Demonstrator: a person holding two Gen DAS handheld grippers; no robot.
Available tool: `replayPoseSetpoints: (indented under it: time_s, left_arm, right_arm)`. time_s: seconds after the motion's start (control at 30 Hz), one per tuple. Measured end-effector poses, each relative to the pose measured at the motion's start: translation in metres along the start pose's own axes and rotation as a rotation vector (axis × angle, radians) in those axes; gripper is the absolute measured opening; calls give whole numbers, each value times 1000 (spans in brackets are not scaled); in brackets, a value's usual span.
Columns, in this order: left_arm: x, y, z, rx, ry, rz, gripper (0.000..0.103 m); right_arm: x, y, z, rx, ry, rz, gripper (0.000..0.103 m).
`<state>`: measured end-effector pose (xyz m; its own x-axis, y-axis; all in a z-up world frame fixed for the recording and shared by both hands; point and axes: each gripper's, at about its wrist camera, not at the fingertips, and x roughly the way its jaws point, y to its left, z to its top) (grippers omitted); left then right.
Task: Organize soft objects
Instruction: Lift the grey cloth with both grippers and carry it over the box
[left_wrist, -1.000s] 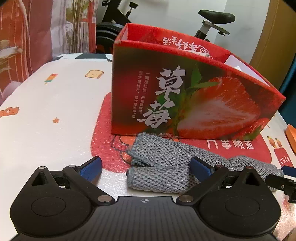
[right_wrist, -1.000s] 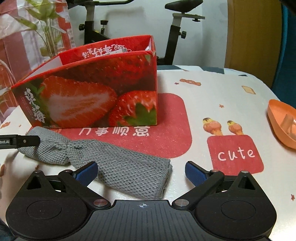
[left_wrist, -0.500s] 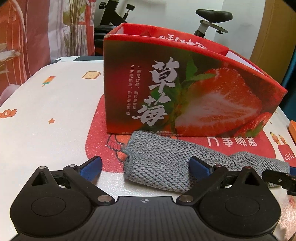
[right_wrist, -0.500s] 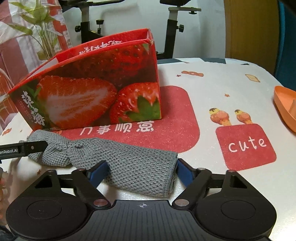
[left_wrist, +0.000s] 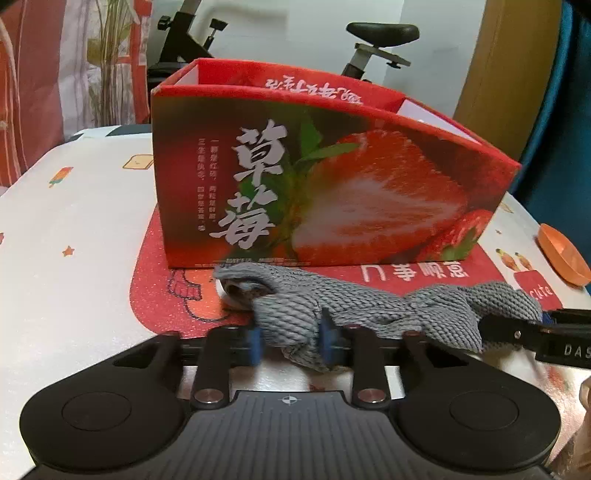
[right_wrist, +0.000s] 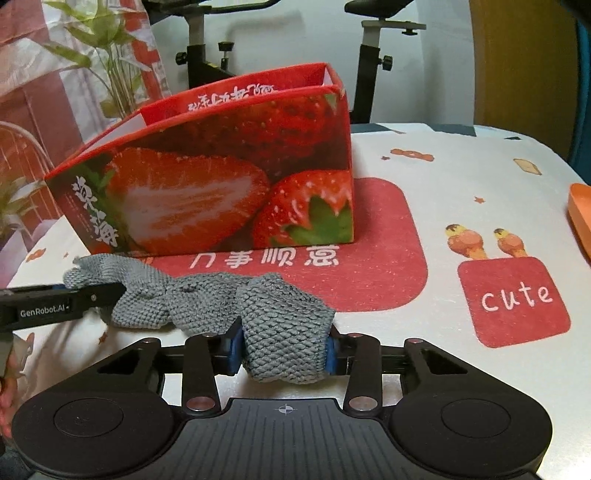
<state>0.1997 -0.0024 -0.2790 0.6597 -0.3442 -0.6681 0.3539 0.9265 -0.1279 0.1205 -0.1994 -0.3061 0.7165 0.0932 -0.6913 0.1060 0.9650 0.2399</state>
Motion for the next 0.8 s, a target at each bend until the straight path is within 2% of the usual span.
replayPoseSetpoints:
  time_s: [0.2,0.43,0.67,0.8]
  left_arm:
    - [-18,4,-2,-31,-42,-16,20]
    - [-67,2,21,-47,-191,-17,20]
    - [-101,-5,70,6,-339,3,20]
    - [-95,-8,101,37,-367,30,20]
  right_arm:
    - [-17,0,7,8,-41,26,36]
    - [-48,8,26,-10,-129,96,35]
    - [-86,27,77,-106,-256,150,35]
    - [-87,37,117,-161,-291,147,34]
